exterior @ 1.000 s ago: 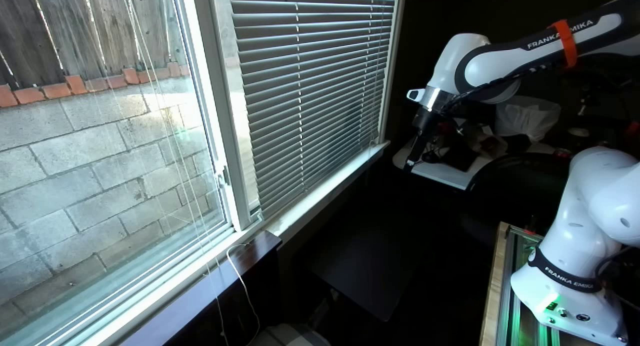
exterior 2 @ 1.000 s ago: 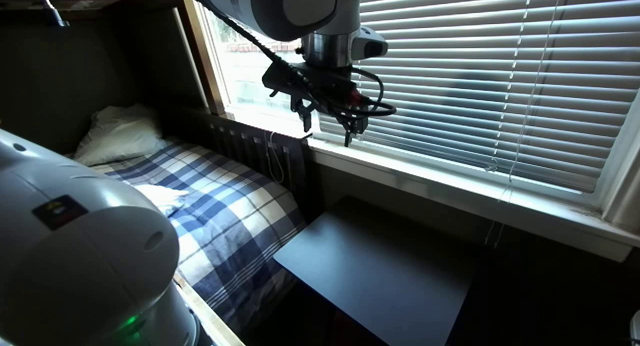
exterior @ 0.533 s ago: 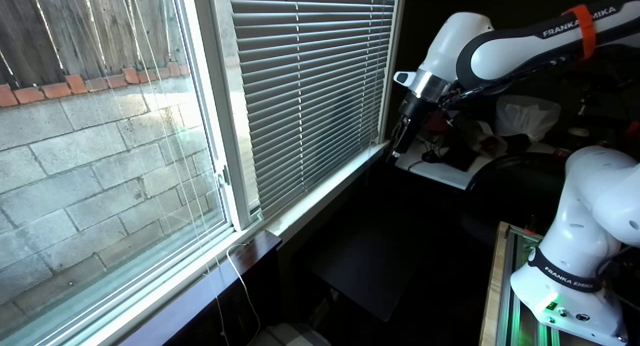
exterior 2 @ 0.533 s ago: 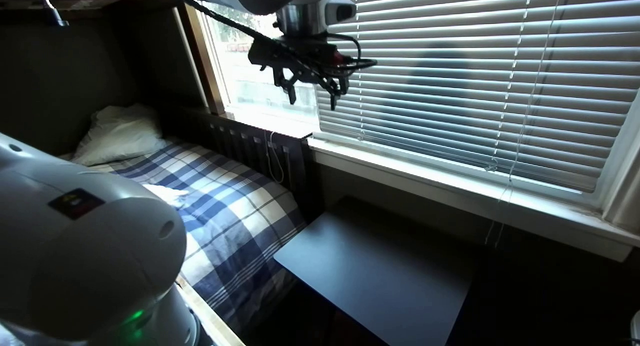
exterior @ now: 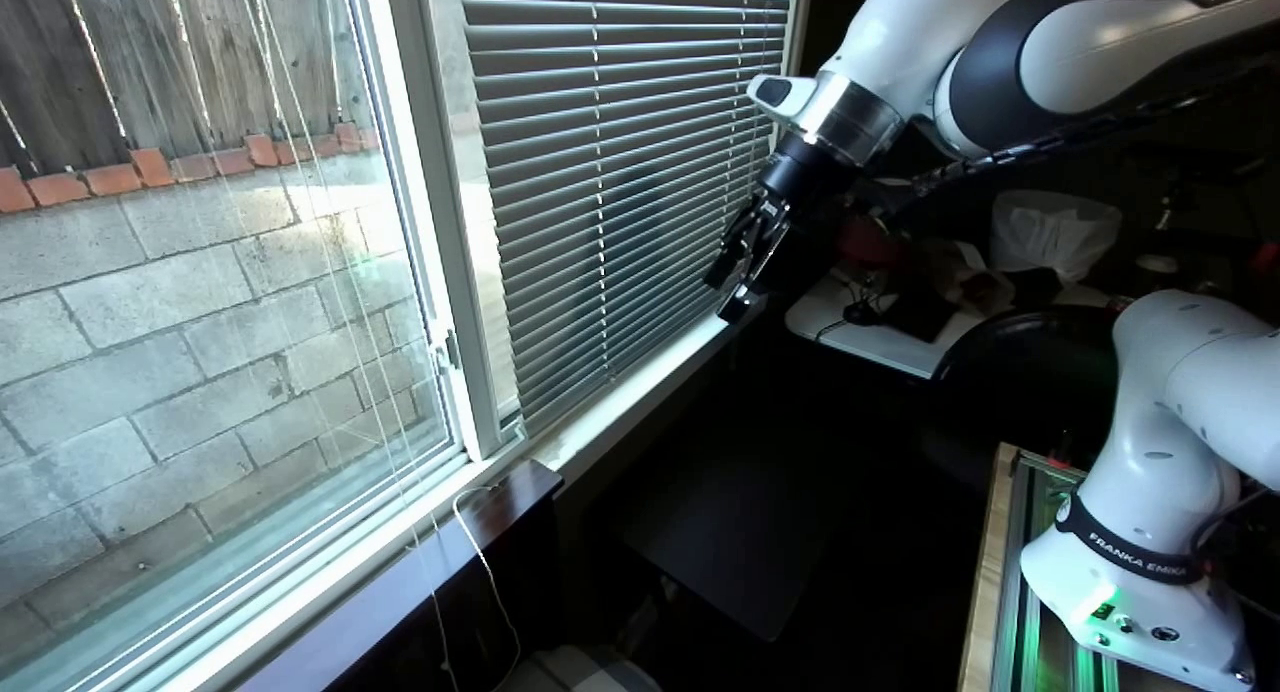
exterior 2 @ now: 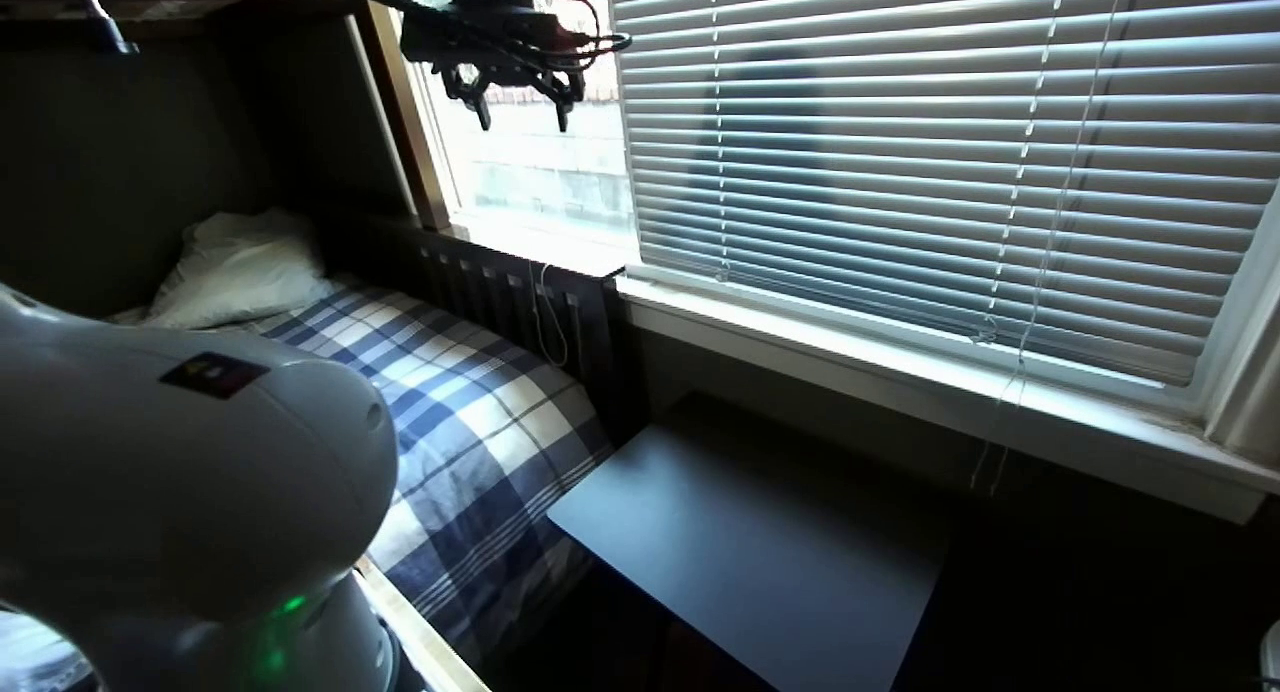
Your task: Pull the two white string on the left downwards
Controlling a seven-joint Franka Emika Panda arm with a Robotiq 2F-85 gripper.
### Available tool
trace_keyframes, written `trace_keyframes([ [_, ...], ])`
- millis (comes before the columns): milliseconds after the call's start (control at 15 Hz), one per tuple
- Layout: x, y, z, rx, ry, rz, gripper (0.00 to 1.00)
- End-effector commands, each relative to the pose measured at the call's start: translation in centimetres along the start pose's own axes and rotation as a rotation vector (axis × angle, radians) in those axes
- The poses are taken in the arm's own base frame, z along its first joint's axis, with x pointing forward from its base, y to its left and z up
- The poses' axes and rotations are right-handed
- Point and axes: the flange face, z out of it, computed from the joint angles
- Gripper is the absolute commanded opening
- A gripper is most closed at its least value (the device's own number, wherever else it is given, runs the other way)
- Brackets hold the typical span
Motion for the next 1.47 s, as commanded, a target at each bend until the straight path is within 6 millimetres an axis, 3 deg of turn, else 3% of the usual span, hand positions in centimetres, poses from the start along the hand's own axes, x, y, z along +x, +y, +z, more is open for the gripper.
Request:
trace_keyframes([
  [0,3.3,-2.7,0.6,-0.005,0.086,0.005,1.0],
  [67,4.1,-2.9,0.7,-0.01,0.127,0.007,1.0],
  [133,2.6,-2.5,0.0,-0.015,0.086,-0.015,1.0],
  [600,3.1,-2.4,0.0,-0.02,0.096,-0.013,1.0],
  [933,7.3,-4.3,2.6,-0.015,0.219,-0.077,1.0],
  [1400,12.7,-6.8,8.5,0.019,0.339,-0.092,1.0],
])
